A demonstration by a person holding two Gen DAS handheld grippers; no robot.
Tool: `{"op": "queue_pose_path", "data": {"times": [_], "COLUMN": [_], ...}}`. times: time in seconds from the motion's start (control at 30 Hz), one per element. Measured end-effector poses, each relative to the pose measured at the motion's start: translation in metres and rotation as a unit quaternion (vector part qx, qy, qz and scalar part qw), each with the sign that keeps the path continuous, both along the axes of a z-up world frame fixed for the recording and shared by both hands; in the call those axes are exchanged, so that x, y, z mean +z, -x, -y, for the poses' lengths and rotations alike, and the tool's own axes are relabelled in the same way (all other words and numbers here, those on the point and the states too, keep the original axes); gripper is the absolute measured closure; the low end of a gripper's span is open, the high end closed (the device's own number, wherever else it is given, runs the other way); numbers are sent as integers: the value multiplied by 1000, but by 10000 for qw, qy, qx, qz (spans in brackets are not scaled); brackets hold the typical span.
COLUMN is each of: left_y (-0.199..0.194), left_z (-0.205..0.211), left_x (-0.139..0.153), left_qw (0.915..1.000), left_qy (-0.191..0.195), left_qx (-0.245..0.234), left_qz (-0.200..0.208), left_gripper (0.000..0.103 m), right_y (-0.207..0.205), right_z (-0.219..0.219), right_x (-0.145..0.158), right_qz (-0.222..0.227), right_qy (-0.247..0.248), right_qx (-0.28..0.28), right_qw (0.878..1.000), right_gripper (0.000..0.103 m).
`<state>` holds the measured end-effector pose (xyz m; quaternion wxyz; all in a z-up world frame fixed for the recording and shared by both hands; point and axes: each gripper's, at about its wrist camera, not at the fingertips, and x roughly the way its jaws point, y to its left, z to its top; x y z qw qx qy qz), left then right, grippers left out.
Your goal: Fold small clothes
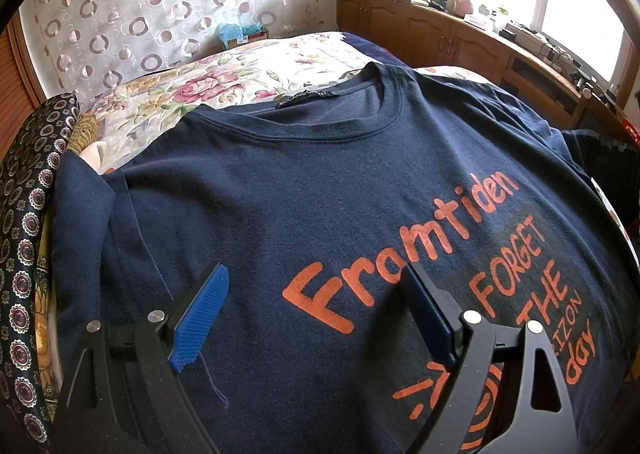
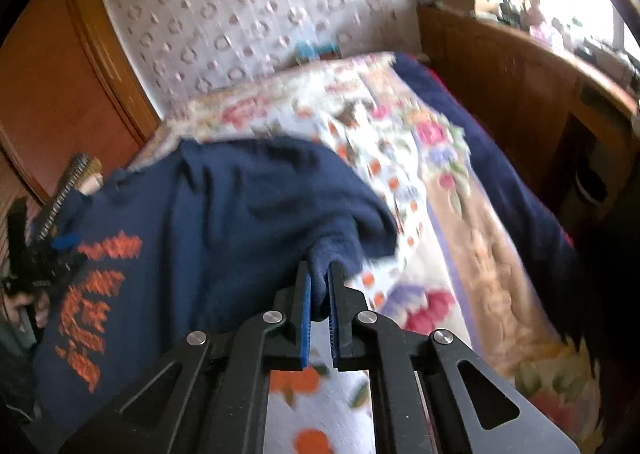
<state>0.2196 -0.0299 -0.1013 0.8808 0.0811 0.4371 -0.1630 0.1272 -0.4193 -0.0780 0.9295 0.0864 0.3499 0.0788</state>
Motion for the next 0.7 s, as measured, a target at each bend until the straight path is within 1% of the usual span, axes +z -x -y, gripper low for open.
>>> {"op": "queue_pose_path", "data": {"times": [0.13,0.27,0.4,0.53,0.63,0.7], "left_y": [0,0,1,4,10,14], "left_z": [1,0,-1,-3,-4,-6], "left_x": [0,0,0,2,10,16], "left_qw": [10000,10000,10000,9999,9993,9986], "left_qy": [1,5,27,-6,-74,-86], "left_qx": [0,0,-13,-42,-17,11], "left_qz": [2,5,12,92,369,525], "left_gripper": [15,15,15,15,15,15], "right_y": [-7,-18,-25,-28,-35,-39], "right_z": [-26,-70,-107,-130,-136,-140], "right_x": [17,14,-2,-25,-36,-38], "right_qz": [389,478,330,41,-164,-250], "right_qy": [-63,-114,-149,-38,-12,42], "right_qx": [293,868,1286,1473,1500,1433], "right_qw": [9988,9950,9910,9891,9885,9894], "right_gripper": [97,97,97,97,97,95]}}
